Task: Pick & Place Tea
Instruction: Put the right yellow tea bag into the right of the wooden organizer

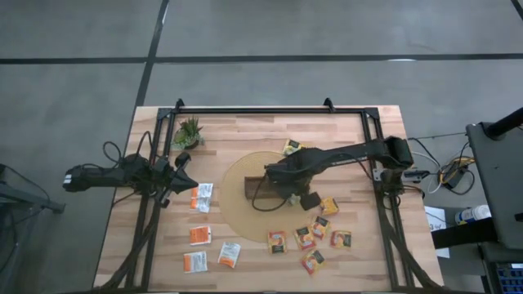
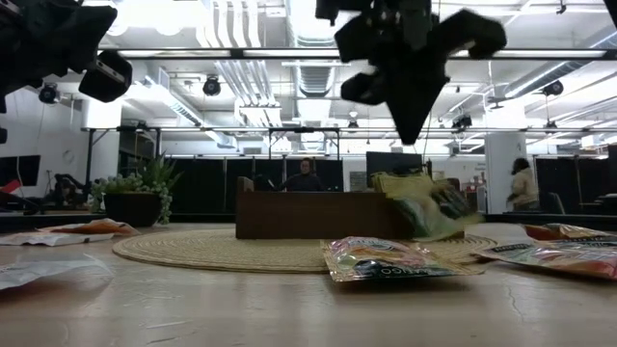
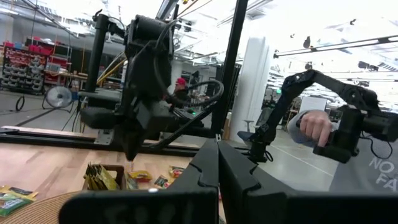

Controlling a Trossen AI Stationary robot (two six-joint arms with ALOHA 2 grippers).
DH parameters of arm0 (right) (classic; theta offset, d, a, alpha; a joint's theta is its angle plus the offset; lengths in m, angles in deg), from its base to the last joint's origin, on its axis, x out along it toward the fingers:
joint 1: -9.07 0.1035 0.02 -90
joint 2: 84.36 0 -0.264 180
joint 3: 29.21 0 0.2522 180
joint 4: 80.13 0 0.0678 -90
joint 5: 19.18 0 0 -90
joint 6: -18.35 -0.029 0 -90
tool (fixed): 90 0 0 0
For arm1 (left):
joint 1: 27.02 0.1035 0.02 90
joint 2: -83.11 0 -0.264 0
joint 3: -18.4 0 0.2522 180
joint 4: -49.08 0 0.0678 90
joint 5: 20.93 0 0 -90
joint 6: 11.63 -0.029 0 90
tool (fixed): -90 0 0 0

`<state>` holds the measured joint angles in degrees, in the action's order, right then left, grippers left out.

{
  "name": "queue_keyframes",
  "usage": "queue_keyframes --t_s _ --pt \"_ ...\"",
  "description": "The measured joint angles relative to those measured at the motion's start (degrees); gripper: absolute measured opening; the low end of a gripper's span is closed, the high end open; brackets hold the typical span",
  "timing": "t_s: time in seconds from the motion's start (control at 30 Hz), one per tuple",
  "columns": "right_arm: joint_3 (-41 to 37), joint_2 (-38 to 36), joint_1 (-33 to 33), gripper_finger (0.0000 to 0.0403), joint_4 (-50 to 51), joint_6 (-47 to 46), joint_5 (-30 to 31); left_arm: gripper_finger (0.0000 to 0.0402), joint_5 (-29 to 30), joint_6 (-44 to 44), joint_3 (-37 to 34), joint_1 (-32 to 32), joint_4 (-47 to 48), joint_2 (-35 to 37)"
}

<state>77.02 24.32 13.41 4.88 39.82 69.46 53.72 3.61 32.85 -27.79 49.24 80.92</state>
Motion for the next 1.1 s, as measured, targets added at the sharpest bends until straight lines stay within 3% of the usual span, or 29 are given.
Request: queue_keyframes --t_s 0.17,0.37,0.63,0.83,1.0,1.1 --pt "0.0 -1.6 0.4 0.0008 0.6 -8.4 -1.4 0.0000 0.0 0.0 0.0 0.0 0.0 0.0" --pt "-3.0 -1.6 1.4 0.0008 1.0 -10.6 -11.0 0.0000 0.0 0.0 0.0 0.0 0.0 0.0" --pt "-12.3 -4.4 4.6 0.0008 -2.3 -15.7 -10.6 0.0000 0.0 0.0 0.0 0.0 0.0 0.0" --pt "-25.4 -13.7 5.3 0.0008 -16.7 -21.3 -10.1 0.0000 0.0 0.0 0.0 0.0 0.0 0.0" --pt "-38.2 -23.9 5.3 0.0008 -36.6 -30.7 0.4 0.0000 0.0 0.0 0.0 0.0 0.0 0.0" --pt "-44.2 -28.6 5.2 0.0008 -43.7 -33.1 1.4 0.0000 0.0 0.0 0.0 0.0 0.0 0.0"
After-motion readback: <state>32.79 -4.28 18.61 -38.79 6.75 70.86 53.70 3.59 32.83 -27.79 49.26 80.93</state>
